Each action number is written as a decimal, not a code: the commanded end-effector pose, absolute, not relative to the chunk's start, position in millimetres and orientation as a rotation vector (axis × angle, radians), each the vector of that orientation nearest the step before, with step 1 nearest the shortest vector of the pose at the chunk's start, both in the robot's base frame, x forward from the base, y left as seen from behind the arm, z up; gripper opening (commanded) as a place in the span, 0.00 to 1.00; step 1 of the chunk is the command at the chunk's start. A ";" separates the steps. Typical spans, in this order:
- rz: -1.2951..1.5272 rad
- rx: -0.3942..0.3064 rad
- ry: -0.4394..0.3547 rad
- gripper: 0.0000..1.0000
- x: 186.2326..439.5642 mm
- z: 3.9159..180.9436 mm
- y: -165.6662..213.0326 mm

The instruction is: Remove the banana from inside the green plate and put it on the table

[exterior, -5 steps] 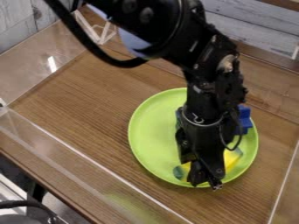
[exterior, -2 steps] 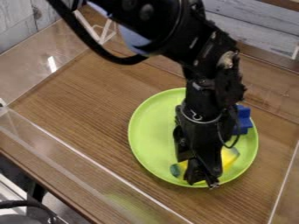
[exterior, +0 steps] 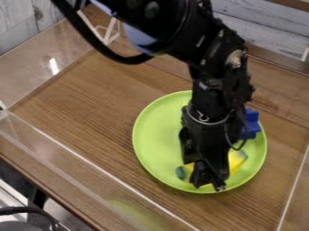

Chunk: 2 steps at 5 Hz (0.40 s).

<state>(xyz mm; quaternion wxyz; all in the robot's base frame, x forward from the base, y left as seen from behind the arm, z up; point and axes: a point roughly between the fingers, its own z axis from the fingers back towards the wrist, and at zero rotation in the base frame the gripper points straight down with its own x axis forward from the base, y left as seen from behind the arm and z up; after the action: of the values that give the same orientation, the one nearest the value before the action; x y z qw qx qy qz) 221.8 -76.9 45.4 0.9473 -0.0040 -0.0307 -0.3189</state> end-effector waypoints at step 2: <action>-0.650 0.004 -0.124 0.00 234.3 60.6 -75.4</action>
<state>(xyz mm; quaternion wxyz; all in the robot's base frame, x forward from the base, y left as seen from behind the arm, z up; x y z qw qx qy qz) 221.3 -74.4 45.0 0.9459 -0.0004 -0.0261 -0.3233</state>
